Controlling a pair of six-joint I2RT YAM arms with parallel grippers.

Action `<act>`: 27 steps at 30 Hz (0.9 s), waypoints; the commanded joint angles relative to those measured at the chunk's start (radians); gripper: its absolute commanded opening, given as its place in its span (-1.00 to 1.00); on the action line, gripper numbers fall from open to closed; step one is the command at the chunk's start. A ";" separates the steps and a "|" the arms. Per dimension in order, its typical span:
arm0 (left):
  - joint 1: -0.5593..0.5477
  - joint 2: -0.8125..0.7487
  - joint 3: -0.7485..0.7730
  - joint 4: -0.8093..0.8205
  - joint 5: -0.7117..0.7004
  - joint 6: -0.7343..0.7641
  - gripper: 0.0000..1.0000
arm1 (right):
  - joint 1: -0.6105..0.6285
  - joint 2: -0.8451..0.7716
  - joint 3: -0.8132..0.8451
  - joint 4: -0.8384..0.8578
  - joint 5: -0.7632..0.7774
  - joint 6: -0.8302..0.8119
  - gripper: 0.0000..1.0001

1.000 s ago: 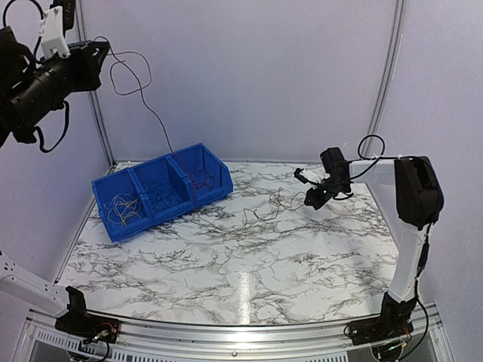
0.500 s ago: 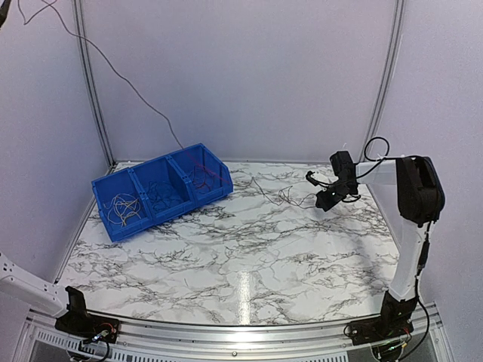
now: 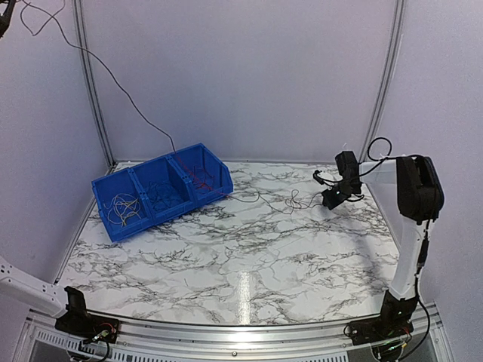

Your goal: Untangle the cables

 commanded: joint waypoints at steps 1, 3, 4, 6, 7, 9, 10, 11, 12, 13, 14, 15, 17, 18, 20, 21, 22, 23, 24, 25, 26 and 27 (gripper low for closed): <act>-0.003 -0.062 -0.001 0.024 -0.034 0.007 -1.00 | -0.090 0.039 0.066 0.003 0.042 0.018 -1.00; -0.003 -0.076 -0.020 0.023 -0.051 0.019 -1.00 | -0.102 0.038 0.071 0.009 0.070 0.013 -1.00; -0.003 -0.082 -0.027 0.021 -0.058 0.022 -1.00 | -0.107 0.039 0.074 0.020 0.087 0.014 -1.00; -0.003 -0.091 -0.039 0.021 -0.060 0.018 -1.00 | -0.112 0.049 0.093 0.025 0.104 0.022 -1.00; -0.003 -0.095 -0.044 0.021 -0.056 0.015 -1.00 | -0.143 0.059 0.107 0.026 0.110 0.026 -1.00; -0.003 -0.099 -0.052 0.021 -0.055 0.010 -1.00 | -0.167 0.086 0.156 0.007 0.118 0.028 -1.00; -0.003 -0.098 -0.057 0.021 -0.056 0.013 -1.00 | -0.181 0.093 0.176 0.004 0.116 0.034 -1.00; -0.003 -0.096 -0.059 0.019 -0.059 0.017 -1.00 | -0.193 0.097 0.191 -0.001 0.104 0.038 -1.00; -0.003 -0.095 -0.062 0.012 -0.061 0.016 -1.00 | -0.198 0.095 0.197 -0.001 0.105 0.038 -1.00; -0.003 -0.095 -0.063 0.007 -0.063 0.015 -1.00 | -0.199 0.092 0.197 0.002 0.113 0.034 -1.00; -0.003 -0.097 -0.061 0.002 -0.062 0.012 -1.00 | -0.200 0.091 0.197 0.006 0.121 0.033 -1.00; -0.003 -0.100 -0.060 0.002 -0.063 0.008 -1.00 | -0.205 0.093 0.199 0.016 0.130 0.035 -1.00; -0.003 -0.110 -0.058 0.002 -0.063 -0.005 -1.00 | -0.222 0.111 0.228 0.012 0.124 0.033 -1.00; -0.003 -0.113 -0.059 0.001 -0.065 -0.006 -1.00 | -0.223 0.118 0.248 -0.010 0.110 0.026 -1.00; -0.003 -0.113 -0.077 -0.010 -0.077 -0.013 -1.00 | -0.217 0.113 0.259 -0.042 0.059 0.009 -1.00; -0.003 -0.111 -0.093 -0.021 -0.078 -0.017 -1.00 | -0.208 0.102 0.245 -0.040 0.045 0.007 -1.00; -0.003 -0.106 -0.106 -0.039 -0.074 -0.025 -1.00 | -0.197 0.092 0.225 -0.036 0.036 0.003 -1.00; -0.003 -0.098 -0.120 -0.062 -0.062 -0.045 -1.00 | -0.184 0.081 0.204 -0.029 0.027 -0.001 -1.00; -0.003 -0.094 -0.137 -0.077 -0.053 -0.059 -1.00 | -0.173 0.070 0.178 -0.032 0.009 -0.008 -1.00; -0.003 -0.092 -0.160 -0.082 -0.044 -0.072 -1.00 | -0.162 0.059 0.162 -0.040 -0.014 -0.023 -1.00; -0.003 -0.090 -0.182 -0.083 -0.039 -0.087 -1.00 | -0.151 0.046 0.145 -0.045 -0.026 -0.029 -1.00; -0.003 -0.087 -0.206 -0.084 -0.035 -0.100 -1.00 | -0.144 0.030 0.125 -0.046 -0.034 -0.034 -1.00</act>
